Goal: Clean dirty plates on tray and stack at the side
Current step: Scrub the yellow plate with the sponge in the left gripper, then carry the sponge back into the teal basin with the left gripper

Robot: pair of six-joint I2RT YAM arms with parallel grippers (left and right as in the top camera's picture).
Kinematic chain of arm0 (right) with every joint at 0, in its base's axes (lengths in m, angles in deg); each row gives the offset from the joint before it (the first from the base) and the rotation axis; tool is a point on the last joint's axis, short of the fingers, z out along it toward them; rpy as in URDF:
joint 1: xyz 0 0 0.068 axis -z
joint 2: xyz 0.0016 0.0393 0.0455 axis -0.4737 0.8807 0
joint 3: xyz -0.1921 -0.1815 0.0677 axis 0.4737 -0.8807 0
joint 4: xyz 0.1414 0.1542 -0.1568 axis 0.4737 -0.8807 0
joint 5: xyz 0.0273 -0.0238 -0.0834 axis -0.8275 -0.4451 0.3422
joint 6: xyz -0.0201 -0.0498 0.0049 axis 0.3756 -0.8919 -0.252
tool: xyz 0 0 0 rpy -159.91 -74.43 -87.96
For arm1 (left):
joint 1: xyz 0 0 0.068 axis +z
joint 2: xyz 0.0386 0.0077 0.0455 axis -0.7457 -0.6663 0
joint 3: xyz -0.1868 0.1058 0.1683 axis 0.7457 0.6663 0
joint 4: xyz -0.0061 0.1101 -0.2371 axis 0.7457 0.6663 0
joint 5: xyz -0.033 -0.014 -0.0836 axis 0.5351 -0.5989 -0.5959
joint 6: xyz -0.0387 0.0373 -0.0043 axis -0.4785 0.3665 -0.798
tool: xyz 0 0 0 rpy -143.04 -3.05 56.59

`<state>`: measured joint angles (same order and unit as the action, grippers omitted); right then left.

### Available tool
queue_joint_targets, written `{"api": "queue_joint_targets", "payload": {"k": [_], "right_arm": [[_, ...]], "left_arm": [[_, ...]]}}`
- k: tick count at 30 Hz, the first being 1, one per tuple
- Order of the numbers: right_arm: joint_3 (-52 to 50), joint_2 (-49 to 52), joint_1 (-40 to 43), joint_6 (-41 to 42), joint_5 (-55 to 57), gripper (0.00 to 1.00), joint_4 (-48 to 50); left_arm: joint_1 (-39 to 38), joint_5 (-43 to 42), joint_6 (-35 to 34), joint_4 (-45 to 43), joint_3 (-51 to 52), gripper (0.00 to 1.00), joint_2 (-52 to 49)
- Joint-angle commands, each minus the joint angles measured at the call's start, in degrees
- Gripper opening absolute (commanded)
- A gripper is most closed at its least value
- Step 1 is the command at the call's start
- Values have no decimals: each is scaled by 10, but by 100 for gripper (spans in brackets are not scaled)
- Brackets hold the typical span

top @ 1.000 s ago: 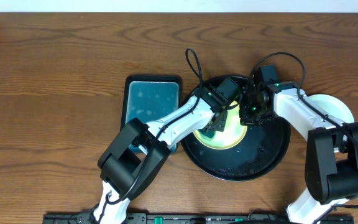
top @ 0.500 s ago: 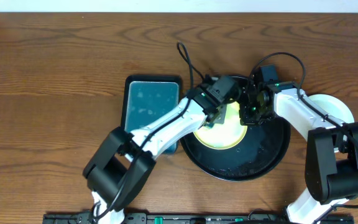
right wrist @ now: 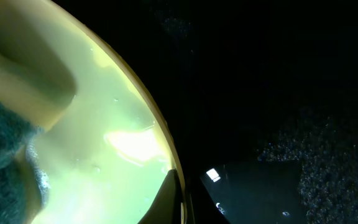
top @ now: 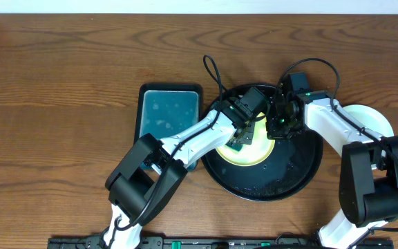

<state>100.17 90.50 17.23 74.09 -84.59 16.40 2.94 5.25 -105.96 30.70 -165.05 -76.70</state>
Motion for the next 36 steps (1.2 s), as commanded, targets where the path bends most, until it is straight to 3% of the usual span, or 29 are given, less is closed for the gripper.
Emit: {"api": "queue_joint_targets", "payload": {"k": [1, 8, 16, 26, 36], "right_arm": [[-7, 6, 5, -1, 22, 1, -1], [-7, 6, 5, -1, 22, 1, -1], [-7, 6, 4, -1, 22, 1, -1], [-7, 6, 4, -1, 22, 1, -1], [-7, 6, 4, -1, 22, 1, 0]], "left_arm": [[-1, -1, -4, 23, 1, 8, -3], [12, 0, 5, 76, 1, 7, 17], [43, 0, 42, 95, 1, 8, 108], [152, 2, 89, 175, 2, 7, 156], [248, 3, 95, 155, 58, 8, 154]]}}
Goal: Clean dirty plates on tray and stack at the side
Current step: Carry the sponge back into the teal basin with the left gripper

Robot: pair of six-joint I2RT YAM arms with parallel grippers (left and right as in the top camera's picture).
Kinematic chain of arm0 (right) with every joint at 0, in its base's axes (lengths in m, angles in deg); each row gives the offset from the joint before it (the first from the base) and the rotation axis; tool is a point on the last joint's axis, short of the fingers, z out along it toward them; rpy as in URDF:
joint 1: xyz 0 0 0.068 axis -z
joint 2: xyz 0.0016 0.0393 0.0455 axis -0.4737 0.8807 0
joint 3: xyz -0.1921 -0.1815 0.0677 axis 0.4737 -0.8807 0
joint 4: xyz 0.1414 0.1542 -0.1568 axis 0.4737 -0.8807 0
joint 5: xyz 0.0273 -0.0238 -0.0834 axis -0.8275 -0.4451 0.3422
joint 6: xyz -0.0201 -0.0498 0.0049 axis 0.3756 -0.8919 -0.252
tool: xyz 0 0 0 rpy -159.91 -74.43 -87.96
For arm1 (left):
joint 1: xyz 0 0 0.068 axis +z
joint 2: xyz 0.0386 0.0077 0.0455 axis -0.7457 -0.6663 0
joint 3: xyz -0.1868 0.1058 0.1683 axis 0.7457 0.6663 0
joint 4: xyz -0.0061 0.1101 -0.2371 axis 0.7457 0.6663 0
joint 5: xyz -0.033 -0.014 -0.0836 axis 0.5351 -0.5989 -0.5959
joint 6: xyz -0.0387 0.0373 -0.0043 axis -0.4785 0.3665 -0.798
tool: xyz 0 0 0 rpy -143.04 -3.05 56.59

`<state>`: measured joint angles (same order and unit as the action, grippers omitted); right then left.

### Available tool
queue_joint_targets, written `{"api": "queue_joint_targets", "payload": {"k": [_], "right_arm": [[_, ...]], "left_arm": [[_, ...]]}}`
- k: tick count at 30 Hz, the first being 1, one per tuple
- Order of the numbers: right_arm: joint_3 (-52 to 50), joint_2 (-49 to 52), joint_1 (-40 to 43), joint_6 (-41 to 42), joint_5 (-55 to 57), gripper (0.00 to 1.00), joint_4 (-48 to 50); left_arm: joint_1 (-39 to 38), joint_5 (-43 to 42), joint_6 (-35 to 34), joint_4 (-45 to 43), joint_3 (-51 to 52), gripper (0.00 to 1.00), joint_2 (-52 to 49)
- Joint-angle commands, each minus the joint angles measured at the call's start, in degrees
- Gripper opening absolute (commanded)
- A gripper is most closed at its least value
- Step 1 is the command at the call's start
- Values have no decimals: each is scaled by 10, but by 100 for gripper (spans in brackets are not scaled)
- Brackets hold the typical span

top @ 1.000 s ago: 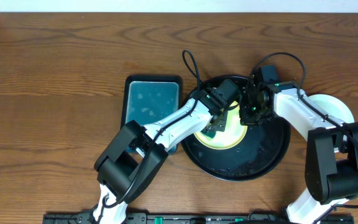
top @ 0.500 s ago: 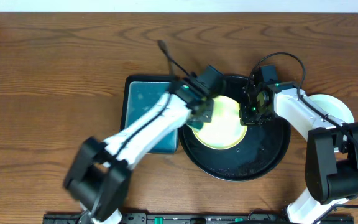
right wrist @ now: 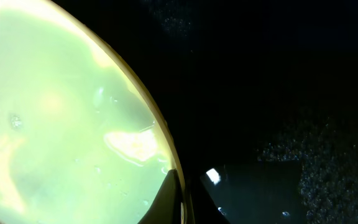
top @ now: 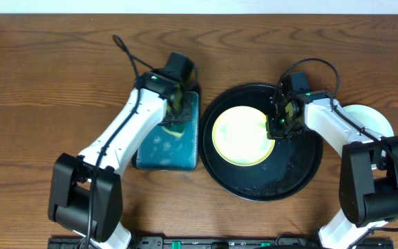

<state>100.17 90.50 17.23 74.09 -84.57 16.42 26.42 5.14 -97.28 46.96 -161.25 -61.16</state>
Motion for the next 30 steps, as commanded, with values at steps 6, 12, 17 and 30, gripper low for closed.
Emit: {"api": "queue_joint_targets", "payload": {"k": [6, 12, 17, 30], "right_arm": [[-7, 6, 5, -1, 22, 1, 0], [-7, 6, 5, -1, 22, 1, 0], [-7, 6, 5, -1, 22, 1, 0], [-7, 6, 5, 0, 22, 1, 1]], "left_arm": [[21, 4, 8, -71, 86, 8, -2], [21, 5, 1, -145, 154, 7, -3], [21, 5, 1, -198, 208, 9, -6], [21, 4, 1, -214, 220, 17, 4]]}}
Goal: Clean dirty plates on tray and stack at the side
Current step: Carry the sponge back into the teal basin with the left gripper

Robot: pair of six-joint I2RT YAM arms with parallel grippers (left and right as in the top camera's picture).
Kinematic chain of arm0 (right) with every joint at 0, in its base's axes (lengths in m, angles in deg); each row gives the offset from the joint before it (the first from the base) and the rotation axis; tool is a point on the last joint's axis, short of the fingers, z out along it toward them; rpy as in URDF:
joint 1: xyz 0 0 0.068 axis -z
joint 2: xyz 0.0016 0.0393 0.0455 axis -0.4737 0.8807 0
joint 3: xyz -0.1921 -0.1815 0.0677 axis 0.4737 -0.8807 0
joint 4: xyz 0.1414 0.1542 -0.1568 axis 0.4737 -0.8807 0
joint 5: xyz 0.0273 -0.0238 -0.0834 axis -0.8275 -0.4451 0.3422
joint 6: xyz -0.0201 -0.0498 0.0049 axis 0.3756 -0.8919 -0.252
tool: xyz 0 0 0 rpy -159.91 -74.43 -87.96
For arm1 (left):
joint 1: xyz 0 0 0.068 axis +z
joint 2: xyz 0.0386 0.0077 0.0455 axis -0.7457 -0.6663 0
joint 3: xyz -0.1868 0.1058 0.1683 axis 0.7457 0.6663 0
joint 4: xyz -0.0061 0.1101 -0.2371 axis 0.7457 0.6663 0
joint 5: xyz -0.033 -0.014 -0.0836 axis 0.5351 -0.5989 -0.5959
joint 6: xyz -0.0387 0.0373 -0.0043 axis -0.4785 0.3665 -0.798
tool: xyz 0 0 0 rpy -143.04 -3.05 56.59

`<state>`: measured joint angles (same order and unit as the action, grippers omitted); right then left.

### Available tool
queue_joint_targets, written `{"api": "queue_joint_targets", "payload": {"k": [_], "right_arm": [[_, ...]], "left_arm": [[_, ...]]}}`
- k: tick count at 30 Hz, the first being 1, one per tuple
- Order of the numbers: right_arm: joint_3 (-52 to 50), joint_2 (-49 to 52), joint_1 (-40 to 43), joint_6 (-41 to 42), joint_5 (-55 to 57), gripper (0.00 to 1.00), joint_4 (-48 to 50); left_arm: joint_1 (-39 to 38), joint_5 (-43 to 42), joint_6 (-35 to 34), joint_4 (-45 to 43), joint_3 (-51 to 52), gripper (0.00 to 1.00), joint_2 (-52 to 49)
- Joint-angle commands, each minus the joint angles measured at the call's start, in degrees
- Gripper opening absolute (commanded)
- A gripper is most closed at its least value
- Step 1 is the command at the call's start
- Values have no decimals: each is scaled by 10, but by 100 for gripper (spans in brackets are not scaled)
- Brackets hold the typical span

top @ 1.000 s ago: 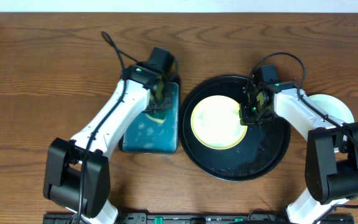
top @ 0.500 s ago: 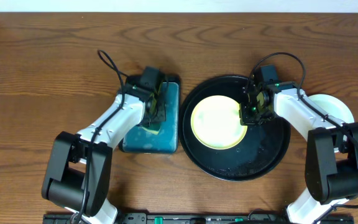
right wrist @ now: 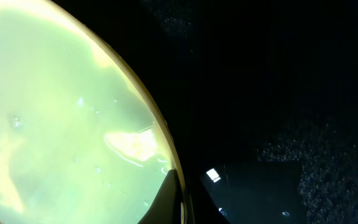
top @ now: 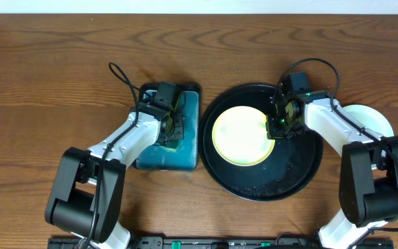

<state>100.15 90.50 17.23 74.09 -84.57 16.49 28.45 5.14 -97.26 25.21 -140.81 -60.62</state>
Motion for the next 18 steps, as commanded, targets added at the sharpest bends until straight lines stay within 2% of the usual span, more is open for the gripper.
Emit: {"api": "queue_joint_targets", "payload": {"k": [1, 2, 3, 12, 18], "right_arm": [[-7, 6, 5, 0, 22, 1, 0], [-7, 6, 4, 0, 22, 1, 0], [-7, 6, 4, -1, 22, 1, 0], [-7, 6, 5, -1, 22, 1, 0], [-7, 6, 4, -1, 22, 1, 0]], "left_arm": [[1, 4, 1, 3, 16, 17, 3], [1, 4, 1, 3, 15, 8, 8], [1, 4, 1, 3, 15, 7, 15], [1, 5, 1, 10, 16, 7, 108], [1, 5, 1, 12, 17, 8, 103]]}}
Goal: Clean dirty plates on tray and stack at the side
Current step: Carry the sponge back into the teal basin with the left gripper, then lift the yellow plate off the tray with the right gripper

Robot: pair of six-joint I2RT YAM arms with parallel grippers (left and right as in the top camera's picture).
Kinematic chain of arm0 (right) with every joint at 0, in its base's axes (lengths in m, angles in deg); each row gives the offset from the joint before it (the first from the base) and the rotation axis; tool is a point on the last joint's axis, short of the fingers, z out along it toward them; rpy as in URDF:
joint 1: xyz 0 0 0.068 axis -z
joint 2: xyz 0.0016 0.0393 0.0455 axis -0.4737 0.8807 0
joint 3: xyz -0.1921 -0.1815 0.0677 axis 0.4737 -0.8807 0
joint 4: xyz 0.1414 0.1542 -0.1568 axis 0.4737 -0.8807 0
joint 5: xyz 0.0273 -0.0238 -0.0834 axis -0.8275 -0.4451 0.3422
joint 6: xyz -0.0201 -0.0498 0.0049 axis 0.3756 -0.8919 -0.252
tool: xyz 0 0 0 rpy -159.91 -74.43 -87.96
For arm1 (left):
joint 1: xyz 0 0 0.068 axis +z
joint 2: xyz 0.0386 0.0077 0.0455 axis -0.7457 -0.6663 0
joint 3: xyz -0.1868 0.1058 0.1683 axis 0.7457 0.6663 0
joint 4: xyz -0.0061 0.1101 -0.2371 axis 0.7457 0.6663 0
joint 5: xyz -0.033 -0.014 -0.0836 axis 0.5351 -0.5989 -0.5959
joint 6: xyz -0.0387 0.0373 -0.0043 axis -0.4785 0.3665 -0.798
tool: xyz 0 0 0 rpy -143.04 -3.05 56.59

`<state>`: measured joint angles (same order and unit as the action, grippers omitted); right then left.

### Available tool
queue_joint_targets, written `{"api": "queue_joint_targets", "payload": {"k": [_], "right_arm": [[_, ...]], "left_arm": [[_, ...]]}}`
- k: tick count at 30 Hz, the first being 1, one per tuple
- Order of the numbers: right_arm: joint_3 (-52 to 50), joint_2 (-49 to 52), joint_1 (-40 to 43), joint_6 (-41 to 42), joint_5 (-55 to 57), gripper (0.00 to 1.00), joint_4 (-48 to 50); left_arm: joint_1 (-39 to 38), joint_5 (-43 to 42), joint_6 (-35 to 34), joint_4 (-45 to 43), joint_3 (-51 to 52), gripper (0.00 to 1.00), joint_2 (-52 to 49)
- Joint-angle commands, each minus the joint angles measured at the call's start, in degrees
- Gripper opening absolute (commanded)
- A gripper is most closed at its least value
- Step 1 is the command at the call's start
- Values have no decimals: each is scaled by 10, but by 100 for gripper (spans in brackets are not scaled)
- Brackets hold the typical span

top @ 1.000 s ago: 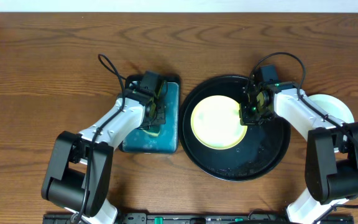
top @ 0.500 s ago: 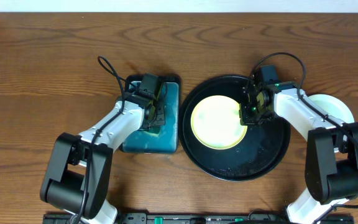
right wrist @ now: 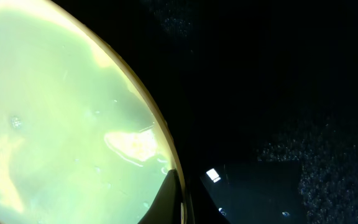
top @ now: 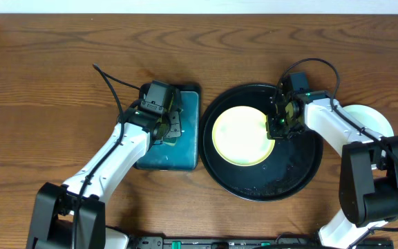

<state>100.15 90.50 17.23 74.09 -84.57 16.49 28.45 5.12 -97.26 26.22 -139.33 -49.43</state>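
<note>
A yellow-green plate (top: 239, 135) lies in the round black tray (top: 296, 169). My right gripper (top: 276, 126) is shut on the plate's right rim. In the right wrist view one dark finger (right wrist: 171, 198) lies on top of that rim, and the wet plate (right wrist: 61, 124) fills the left half. My left gripper (top: 166, 126) is down in the teal basin (top: 185, 149) on the left, right at the yellow and green sponge (top: 166, 136). From overhead I cannot make out whether its fingers still hold the sponge.
White plates (top: 375, 121) sit at the right of the black tray, partly under my right arm. The black tray floor (right wrist: 278, 93) is wet with droplets. Bare wooden table (top: 61, 69) surrounds everything.
My left arm has changed posture, its elbow now lower and further left, with the gripper a little further left in the teal basin. The right gripper and the plate have not moved.
First my left gripper pressed the sponge on the yellow-green plate while the right gripper held the rim. Then the left gripper with the sponge was over the teal basin, then low inside it. The right gripper has kept its hold throughout.
</note>
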Motion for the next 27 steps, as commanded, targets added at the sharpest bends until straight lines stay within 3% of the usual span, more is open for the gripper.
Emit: {"api": "queue_joint_targets", "payload": {"k": [1, 6, 9, 11, 13, 17, 20, 21, 27], "right_arm": [[-7, 6, 4, -1, 22, 1, 0], [-7, 6, 5, -1, 22, 1, 0], [-7, 6, 5, -1, 22, 1, 0], [-7, 6, 5, -1, 22, 1, 0], [-7, 6, 4, 0, 22, 1, 0], [-7, 6, 4, -1, 22, 1, 0], [-7, 6, 5, 0, 22, 1, 0], [-7, 6, 4, -1, 22, 1, 0], [-7, 6, 5, -1, 22, 1, 0]], "left_arm": [[1, 5, 1, 1, 3, 8, -15], [1, 5, 1, -4, 3, 10, -59], [1, 5, 1, -9, 3, 38, -89], [1, 5, 1, -11, 3, 46, -105], [1, 5, 1, -12, 3, 48, -118], [1, 5, 1, -12, 3, 46, -128], [1, 5, 1, -12, 3, 11, -128], [1, 5, 1, -12, 3, 8, -128], [1, 7, 1, -11, 0, 8, -116]]}}
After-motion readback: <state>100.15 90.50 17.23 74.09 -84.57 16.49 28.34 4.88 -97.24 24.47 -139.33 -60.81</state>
